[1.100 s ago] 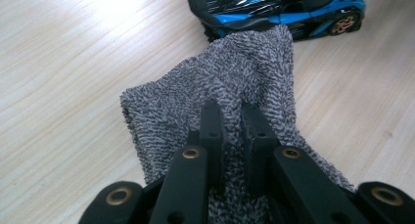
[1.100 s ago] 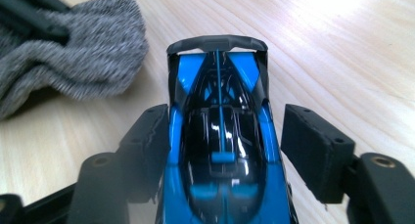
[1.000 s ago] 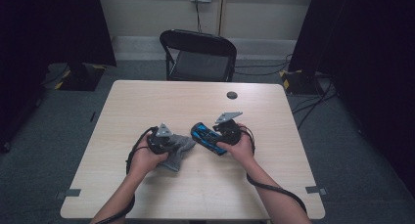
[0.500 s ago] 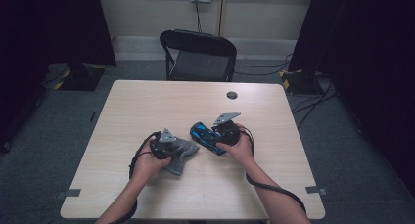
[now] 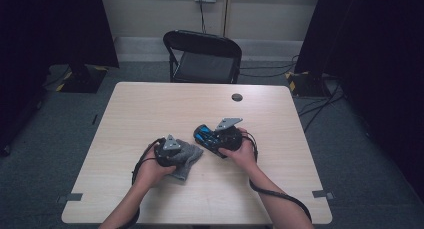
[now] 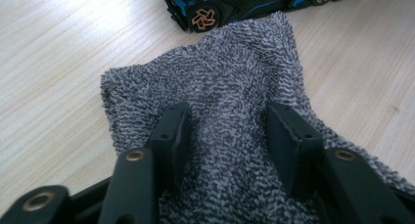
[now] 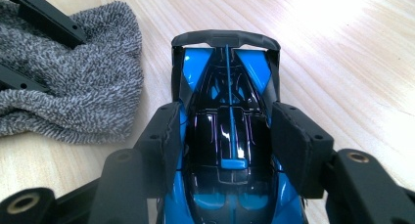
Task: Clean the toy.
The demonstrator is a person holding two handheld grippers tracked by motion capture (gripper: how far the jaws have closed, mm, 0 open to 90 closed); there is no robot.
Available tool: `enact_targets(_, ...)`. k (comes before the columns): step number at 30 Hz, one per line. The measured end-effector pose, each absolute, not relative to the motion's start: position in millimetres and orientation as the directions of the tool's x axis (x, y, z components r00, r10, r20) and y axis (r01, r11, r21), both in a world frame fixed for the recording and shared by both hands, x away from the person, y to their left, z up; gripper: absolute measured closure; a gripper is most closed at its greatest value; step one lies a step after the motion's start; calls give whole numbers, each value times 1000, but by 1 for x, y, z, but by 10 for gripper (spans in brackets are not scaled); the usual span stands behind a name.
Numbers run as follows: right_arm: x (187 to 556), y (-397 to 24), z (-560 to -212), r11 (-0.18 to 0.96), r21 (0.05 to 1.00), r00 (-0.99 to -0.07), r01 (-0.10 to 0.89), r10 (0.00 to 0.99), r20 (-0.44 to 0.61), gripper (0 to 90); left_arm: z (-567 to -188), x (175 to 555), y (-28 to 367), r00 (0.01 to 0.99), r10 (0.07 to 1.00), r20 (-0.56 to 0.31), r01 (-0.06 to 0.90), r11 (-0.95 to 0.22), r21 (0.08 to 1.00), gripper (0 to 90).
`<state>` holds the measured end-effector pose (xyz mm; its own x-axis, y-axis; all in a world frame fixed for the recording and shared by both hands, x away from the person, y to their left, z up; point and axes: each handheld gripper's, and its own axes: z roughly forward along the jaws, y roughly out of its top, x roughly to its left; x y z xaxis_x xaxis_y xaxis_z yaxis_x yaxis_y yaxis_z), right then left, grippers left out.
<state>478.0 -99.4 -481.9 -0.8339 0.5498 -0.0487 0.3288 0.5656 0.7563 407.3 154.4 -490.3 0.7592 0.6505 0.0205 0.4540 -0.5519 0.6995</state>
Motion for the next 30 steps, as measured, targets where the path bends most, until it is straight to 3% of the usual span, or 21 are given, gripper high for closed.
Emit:
enact_targets(2,476,-100,-483,556,763,-828,329,558,-50,463,-489,407,155,751,660,15,466,-546,696,709)
enact_targets(5,475,-100,-483,547,765,-822,340,568,-41,463,-485,410,153,731,683,10,495,-540,681,791)
enact_targets(12,475,-99,-483,548,762,-817,344,575,-45,463,-480,422,149,635,770,67,521,-491,699,800)
enact_targets(15,476,-98,-483,548,761,-818,347,574,-40,463,-483,426,137,648,757,84,529,-527,666,799)
enact_targets(30,476,-99,-483,546,762,-817,348,575,-39,464,-479,410,92,763,646,31,465,-582,668,798)
